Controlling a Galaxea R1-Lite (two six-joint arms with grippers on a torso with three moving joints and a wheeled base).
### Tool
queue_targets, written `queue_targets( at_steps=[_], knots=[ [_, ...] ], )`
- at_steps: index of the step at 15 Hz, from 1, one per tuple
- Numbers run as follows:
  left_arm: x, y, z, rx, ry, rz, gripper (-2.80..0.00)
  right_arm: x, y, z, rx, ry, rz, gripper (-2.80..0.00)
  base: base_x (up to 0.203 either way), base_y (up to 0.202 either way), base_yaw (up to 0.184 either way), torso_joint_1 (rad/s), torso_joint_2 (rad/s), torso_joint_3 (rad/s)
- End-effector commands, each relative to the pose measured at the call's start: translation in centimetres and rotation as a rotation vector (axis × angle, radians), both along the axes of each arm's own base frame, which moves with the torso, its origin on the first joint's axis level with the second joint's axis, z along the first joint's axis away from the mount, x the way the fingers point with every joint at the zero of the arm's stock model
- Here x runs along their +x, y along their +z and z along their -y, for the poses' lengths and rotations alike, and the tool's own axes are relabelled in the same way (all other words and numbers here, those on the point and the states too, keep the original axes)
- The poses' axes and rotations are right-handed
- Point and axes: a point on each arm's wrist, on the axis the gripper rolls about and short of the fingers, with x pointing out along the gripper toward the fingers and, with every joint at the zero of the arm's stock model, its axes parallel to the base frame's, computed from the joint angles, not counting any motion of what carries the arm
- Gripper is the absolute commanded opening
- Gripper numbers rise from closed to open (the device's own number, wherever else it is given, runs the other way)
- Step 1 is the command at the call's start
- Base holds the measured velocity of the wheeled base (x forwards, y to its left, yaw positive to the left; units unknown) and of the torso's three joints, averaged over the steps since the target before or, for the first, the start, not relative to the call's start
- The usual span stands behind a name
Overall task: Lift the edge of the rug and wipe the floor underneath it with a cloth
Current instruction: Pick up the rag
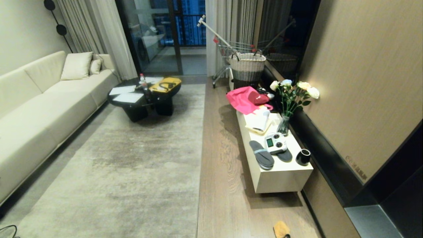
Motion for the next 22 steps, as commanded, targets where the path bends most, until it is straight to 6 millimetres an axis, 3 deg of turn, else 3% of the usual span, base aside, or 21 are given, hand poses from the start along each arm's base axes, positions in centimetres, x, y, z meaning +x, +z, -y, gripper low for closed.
queue_targets(
  at_steps=[1,11,22],
  knots=[
    [0.0,0.0,0.0,-0.001,0.002,0.001,-2.8,0.0,0.0,0.0,0.001,0.0,0.0,-2.8,0.0,0.0,0.0,0.0,0.0,0.0],
    [0.0,0.0,0.0,-0.001,0.0,0.001,-2.8,0.0,0.02,0.0,0.001,0.0,0.002,-2.8,0.0,0.0,0.0,0.0,0.0,0.0],
    [0.0,0.0,0.0,-0.001,0.0,0.001,-2.8,0.0,0.0,0.0,0.001,-0.001,0.0,-2.8,0.0,0.0,0.0,-0.108,0.26,0.141]
  ],
)
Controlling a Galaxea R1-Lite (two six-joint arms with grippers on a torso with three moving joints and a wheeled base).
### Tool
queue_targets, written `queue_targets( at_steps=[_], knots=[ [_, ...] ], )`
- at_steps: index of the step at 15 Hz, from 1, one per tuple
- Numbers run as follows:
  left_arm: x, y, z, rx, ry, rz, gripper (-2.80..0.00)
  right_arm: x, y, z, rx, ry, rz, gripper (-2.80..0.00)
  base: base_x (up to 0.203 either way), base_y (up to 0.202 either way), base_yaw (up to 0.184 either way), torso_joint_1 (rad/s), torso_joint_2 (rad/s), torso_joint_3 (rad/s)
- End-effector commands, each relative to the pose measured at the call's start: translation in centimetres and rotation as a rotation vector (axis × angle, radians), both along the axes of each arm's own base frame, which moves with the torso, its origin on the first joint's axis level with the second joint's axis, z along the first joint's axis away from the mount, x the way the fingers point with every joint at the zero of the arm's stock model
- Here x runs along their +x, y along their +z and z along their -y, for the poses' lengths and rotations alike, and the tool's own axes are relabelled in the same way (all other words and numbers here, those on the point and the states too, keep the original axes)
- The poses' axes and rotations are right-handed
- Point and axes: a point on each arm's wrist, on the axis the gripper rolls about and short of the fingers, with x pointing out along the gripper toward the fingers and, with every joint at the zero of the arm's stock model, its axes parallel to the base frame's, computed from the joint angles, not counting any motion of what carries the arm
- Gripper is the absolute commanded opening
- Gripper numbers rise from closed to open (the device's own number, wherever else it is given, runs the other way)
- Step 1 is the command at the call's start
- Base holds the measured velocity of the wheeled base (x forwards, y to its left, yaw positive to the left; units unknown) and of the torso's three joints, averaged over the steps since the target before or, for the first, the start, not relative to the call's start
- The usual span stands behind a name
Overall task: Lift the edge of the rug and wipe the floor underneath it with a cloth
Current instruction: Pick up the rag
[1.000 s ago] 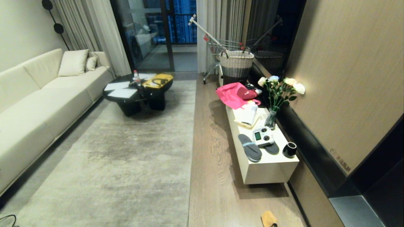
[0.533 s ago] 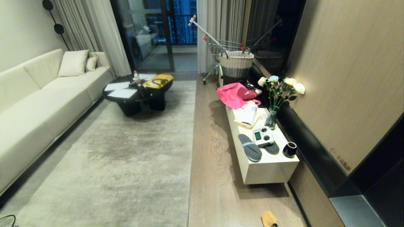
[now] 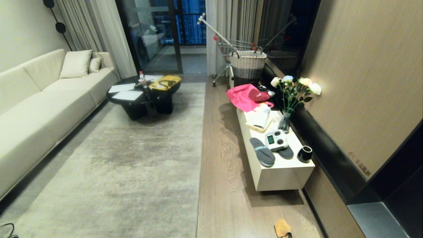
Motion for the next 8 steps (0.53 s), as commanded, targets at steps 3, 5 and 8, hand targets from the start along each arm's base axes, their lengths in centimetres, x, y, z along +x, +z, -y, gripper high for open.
queue_targets(
  at_steps=[3,5,8],
  knots=[
    [0.0,-0.01,0.0,0.0,0.0,0.001,-2.8,0.0,0.02,0.0,0.0,0.0,0.001,-2.8,0.0,0.0,0.0,-0.128,0.31,0.174],
    [0.0,-0.01,0.0,0.0,0.0,0.001,-2.8,0.0,0.0,0.0,-0.001,-0.001,0.0,-2.8,0.0,0.0,0.0,-0.137,0.31,0.178],
    [0.0,-0.01,0.0,0.0,0.0,0.001,-2.8,0.0,0.01,0.0,0.0,0.0,0.001,-2.8,0.0,0.0,0.0,-0.131,0.32,0.193]
  ],
)
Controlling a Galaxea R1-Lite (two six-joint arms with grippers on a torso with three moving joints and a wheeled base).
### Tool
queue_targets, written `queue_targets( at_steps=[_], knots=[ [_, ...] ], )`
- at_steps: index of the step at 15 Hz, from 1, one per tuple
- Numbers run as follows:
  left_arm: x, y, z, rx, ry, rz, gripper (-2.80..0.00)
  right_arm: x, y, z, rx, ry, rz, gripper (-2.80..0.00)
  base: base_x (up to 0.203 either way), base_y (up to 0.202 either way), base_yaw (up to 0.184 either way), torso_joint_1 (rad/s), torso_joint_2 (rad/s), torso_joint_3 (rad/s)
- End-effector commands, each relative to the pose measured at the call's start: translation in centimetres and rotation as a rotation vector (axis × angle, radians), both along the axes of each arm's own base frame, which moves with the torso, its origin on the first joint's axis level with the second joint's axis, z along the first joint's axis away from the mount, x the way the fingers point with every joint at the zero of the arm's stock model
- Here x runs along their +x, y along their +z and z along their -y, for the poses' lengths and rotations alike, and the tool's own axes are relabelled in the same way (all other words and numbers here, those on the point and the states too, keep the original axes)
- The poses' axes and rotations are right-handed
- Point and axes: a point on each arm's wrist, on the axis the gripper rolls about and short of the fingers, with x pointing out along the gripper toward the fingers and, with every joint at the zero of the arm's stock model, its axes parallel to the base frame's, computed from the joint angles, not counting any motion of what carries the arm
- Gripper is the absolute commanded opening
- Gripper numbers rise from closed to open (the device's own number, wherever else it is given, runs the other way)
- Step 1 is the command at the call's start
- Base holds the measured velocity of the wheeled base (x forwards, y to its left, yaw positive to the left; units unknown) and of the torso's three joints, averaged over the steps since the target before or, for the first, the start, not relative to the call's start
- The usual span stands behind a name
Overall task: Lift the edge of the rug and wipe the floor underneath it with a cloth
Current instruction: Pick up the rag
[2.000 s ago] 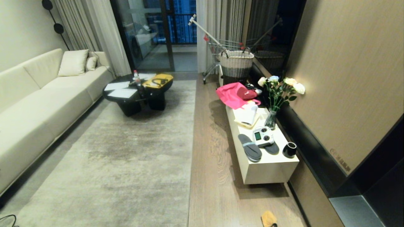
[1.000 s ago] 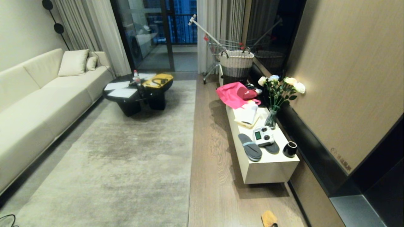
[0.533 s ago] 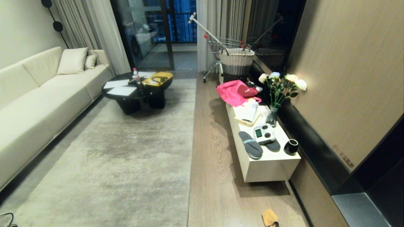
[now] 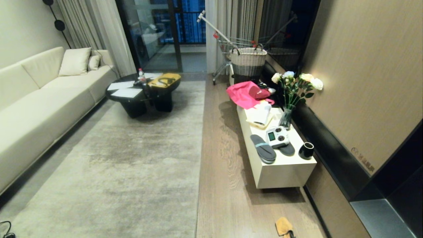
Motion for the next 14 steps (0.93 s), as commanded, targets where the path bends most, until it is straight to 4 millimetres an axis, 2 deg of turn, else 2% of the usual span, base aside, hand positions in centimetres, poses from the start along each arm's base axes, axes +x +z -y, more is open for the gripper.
queue_targets(
  at_steps=[1,10,14],
  knots=[
    [0.0,0.01,0.0,-0.001,0.0,0.001,-2.8,0.0,0.02,0.0,0.001,-0.001,0.002,-2.8,0.0,0.0,0.0,-0.143,0.34,0.198],
    [0.0,0.01,0.0,-0.001,0.0,0.001,-2.8,0.01,0.01,0.0,0.001,-0.001,0.0,-2.8,0.0,0.0,0.0,-0.136,0.35,0.213],
    [0.0,0.01,0.0,-0.001,0.0,0.001,-2.8,0.0,0.02,0.0,0.001,-0.001,0.002,-2.8,0.0,0.0,0.0,-0.184,0.5,0.319]
  ],
)
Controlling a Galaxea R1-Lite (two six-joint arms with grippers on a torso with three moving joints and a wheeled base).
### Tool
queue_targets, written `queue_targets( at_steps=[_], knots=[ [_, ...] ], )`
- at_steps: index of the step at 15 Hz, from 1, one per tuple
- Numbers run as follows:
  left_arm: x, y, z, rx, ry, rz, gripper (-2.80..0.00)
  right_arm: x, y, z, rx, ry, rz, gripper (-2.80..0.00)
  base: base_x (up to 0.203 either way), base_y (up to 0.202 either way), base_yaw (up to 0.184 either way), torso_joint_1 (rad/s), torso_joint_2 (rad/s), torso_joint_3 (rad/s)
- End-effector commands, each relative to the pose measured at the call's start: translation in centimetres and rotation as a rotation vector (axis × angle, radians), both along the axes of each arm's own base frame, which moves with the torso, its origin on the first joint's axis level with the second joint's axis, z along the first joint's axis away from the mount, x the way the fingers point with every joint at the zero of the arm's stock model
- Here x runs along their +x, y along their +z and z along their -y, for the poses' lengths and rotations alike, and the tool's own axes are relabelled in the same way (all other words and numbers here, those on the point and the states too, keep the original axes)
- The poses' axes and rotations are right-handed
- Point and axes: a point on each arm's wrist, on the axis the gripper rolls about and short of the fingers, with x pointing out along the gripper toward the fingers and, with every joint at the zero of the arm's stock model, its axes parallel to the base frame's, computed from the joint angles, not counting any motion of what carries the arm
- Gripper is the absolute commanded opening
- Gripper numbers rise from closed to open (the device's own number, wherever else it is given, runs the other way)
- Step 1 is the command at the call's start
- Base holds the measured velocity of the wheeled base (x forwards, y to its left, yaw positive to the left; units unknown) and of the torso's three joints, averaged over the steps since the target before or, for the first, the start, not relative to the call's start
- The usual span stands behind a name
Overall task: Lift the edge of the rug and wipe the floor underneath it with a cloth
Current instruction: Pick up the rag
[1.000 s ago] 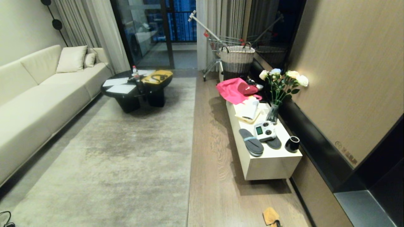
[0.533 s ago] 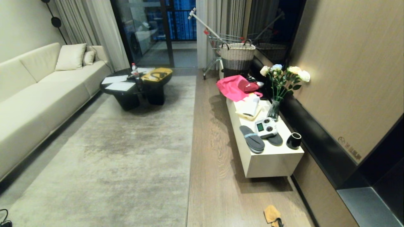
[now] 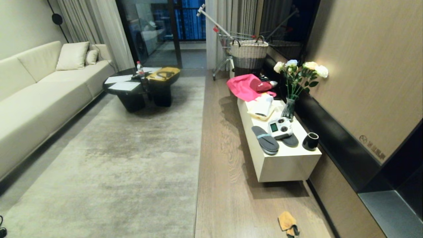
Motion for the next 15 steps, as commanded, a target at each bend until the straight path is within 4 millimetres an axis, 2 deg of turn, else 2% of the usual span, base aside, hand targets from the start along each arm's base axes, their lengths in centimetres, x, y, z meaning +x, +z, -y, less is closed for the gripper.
queue_targets(
  at_steps=[1,8,15],
  knots=[
    [0.0,0.0,0.0,0.0,0.0,0.001,-2.8,0.0,0.0,0.0,0.0,0.0,0.0,-2.8,0.0,0.0,0.0,-0.188,0.55,0.354],
    [0.0,0.0,0.0,0.0,0.0,0.001,-2.8,0.0,0.0,0.0,0.0,-0.001,0.0,-2.8,0.0,0.0,0.0,-0.16,0.53,0.364],
    [0.0,0.0,0.0,0.0,0.0,0.001,-2.8,0.0,-0.01,0.0,0.0,-0.001,0.0,-2.8,0.0,0.0,0.0,-0.088,0.47,0.381]
  ],
)
